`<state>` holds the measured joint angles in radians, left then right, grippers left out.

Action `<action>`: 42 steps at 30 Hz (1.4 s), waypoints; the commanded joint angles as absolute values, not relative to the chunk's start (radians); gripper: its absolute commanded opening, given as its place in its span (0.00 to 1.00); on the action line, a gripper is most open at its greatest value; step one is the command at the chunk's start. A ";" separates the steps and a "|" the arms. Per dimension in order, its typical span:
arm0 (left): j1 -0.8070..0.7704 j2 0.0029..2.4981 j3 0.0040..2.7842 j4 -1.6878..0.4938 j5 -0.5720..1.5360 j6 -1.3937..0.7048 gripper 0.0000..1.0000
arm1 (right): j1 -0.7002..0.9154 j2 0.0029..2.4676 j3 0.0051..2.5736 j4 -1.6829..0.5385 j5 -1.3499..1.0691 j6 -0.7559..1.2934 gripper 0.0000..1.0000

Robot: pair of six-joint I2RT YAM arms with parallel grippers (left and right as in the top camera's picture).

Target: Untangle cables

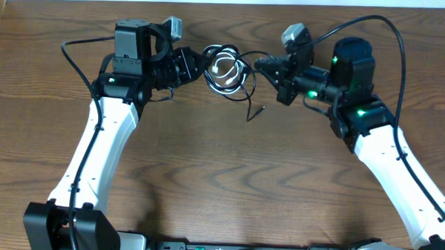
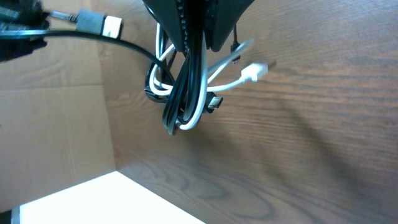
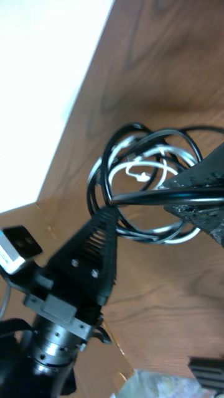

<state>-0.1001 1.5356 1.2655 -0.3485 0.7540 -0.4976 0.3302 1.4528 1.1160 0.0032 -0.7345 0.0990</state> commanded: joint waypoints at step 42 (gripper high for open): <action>-0.097 1.538 1.274 -0.184 0.825 -0.776 0.07 | 0.471 1.617 1.120 0.098 -0.579 0.119 0.70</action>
<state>-0.1009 1.5356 1.2655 -0.1967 0.8478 -0.7712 0.4889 1.6878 1.1160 0.1097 -0.5461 0.0990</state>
